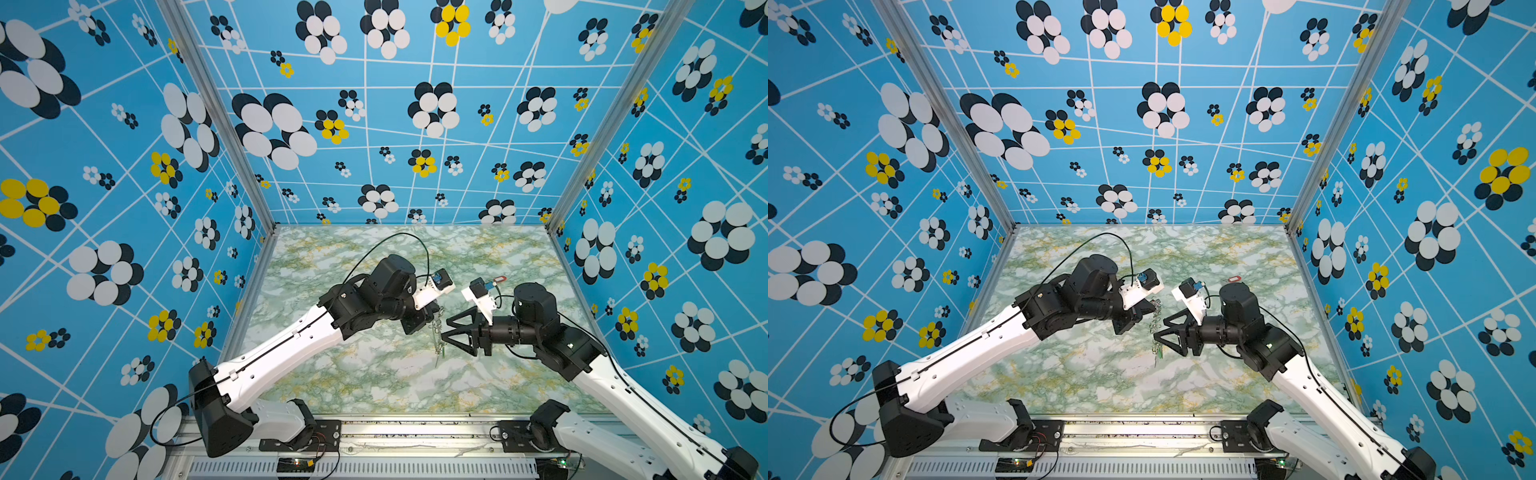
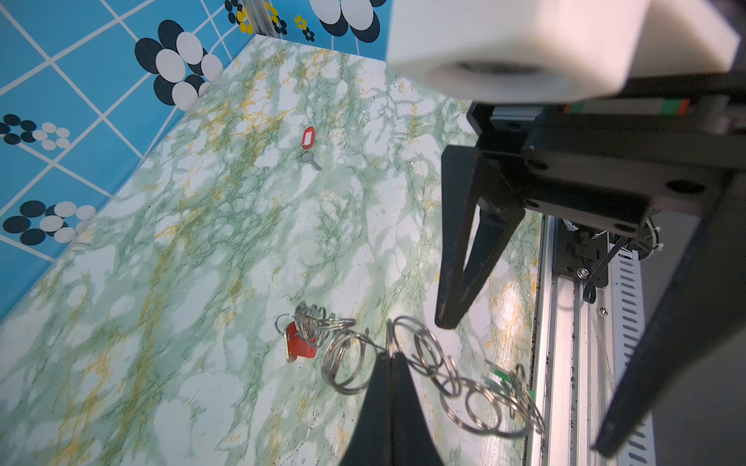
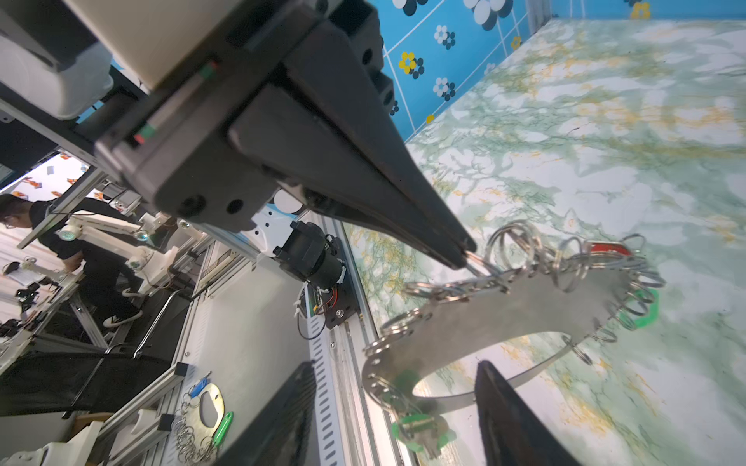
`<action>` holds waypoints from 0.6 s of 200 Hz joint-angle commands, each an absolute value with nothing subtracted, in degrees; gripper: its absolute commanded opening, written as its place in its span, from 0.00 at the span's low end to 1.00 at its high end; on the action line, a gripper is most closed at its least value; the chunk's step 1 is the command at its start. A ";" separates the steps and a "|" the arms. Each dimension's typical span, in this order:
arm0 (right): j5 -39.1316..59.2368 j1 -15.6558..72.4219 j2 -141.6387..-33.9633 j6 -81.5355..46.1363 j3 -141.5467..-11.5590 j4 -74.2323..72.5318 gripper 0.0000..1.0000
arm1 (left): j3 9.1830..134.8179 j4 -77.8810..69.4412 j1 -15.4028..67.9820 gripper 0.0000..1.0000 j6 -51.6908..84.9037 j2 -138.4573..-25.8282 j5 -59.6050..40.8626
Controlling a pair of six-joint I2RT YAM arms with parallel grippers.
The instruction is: Put the keys on the keyring
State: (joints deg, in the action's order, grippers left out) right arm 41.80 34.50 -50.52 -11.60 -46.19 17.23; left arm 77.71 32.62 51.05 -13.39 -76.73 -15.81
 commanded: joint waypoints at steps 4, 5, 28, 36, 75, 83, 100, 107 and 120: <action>45.61 36.27 -51.47 -11.65 -45.43 16.44 0.64 | 80.52 30.06 51.09 0.00 -14.30 -76.03 -15.43; 45.66 36.37 -51.53 -11.67 -45.44 16.44 0.64 | 80.52 30.06 51.12 0.00 -14.32 -76.03 -15.45; 45.52 37.70 -51.67 -10.49 -46.41 17.94 0.65 | 80.46 30.24 51.09 0.00 -14.99 -75.85 -16.20; 41.92 37.62 -50.63 -8.55 -46.90 20.55 0.66 | 80.22 30.29 51.09 0.00 -15.72 -75.56 -16.95; 26.44 35.51 -44.54 -2.47 -47.22 25.62 0.75 | 72.90 27.28 51.03 0.00 -28.59 -69.59 -27.80; 25.34 34.84 -44.76 -1.75 -47.88 26.39 0.76 | 70.73 25.96 50.98 0.00 -31.28 -67.62 -29.20; 25.58 33.66 -45.78 0.90 -49.91 28.07 0.77 | 68.52 24.69 50.35 0.00 -35.26 -64.39 -31.68; 25.40 33.34 -46.21 2.42 -50.75 28.95 0.78 | 68.72 25.25 49.89 0.00 -36.16 -63.79 -33.28; 25.37 32.84 -46.73 5.63 -52.36 30.48 0.79 | 69.99 27.73 49.49 0.00 -39.02 -63.29 -36.61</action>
